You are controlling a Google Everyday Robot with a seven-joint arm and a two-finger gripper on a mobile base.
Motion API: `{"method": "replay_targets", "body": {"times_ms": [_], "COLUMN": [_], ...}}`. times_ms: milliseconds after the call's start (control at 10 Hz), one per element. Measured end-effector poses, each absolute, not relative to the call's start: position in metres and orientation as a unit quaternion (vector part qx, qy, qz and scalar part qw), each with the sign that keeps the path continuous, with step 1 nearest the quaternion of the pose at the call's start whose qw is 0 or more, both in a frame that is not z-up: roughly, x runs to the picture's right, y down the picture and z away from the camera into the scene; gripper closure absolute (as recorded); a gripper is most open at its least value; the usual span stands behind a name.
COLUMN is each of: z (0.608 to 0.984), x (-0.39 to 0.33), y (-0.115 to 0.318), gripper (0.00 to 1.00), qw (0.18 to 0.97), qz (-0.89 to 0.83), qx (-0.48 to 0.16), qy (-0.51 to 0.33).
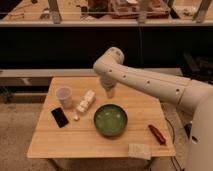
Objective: Move the arm in a circular motion
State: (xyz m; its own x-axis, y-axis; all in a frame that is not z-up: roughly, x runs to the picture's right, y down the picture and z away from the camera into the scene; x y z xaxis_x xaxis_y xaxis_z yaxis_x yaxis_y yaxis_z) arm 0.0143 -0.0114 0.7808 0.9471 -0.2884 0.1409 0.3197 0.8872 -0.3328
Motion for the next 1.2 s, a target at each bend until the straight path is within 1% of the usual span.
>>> {"method": "replay_targets", "body": {"times_ms": [300, 500, 900, 1200], "z": [0.780, 0.779, 0.767, 0.746], "x": [0.020, 0.046, 0.143, 0.220], "y": [-0.006, -0.001, 0.012, 0.048], "gripper": [0.35, 0.35, 0.35, 0.35], "qw": [0.973, 0.978, 0.988, 0.985], "qz": [-0.137, -0.095, 0.011, 0.087], "qx": [-0.181, -0.181, -0.156, -0.147], "qy": [-0.038, -0.030, 0.004, 0.037]}}
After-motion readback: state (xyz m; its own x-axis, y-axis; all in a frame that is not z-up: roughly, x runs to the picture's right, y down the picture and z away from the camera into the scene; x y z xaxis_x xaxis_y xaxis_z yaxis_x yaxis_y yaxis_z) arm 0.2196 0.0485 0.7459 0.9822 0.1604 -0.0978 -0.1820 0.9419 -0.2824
